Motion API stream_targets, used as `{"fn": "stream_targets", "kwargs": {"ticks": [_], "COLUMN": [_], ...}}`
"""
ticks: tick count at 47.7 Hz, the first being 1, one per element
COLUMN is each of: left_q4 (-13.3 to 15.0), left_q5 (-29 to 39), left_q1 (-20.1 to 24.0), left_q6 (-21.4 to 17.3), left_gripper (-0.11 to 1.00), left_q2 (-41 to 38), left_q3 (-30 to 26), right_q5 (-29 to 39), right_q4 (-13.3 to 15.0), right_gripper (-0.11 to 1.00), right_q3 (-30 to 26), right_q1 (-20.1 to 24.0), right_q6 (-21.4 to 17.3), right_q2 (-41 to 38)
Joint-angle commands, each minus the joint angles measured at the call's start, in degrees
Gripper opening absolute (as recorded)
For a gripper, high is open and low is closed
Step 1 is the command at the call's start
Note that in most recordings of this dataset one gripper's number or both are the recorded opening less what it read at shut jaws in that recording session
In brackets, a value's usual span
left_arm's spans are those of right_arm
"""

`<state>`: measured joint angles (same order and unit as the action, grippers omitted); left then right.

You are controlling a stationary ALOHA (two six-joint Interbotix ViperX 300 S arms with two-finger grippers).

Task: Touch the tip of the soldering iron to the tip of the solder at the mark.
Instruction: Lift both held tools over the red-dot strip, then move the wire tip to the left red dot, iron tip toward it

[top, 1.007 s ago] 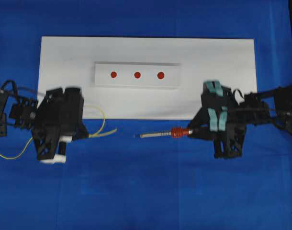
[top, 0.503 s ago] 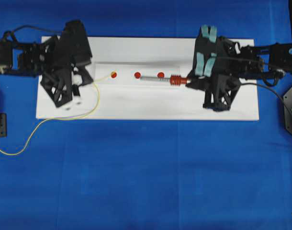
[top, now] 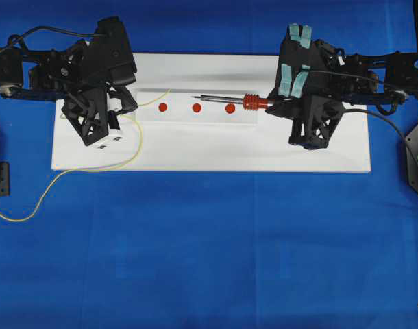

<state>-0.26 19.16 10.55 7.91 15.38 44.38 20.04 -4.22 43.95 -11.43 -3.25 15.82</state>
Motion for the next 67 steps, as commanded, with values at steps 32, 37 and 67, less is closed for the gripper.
{"fn": "stream_targets", "kwargs": {"ticks": [32,37,67], "left_q4": [0.0,0.0,0.0], "left_q5": [-7.4,-9.6,-10.5], "left_q1": [-3.0,-3.1,-2.8], "left_q6": [4.9,5.8,6.2], "left_gripper": [0.02,0.02,0.02], "left_q2": [1.4,1.0,-4.0], "left_q3": [6.2,7.3,6.9], "right_q5": [-0.4,-0.4,-0.5], "right_q4": [0.2,0.2,0.2], "right_gripper": [0.07,0.06,0.06], "right_q3": [-2.3,-2.2,-1.9], "right_q1": [-0.2,-0.2,-0.1], "right_q6": [-0.1,-0.1,-0.1], "right_q2": [-0.5,-0.5,-0.5]}}
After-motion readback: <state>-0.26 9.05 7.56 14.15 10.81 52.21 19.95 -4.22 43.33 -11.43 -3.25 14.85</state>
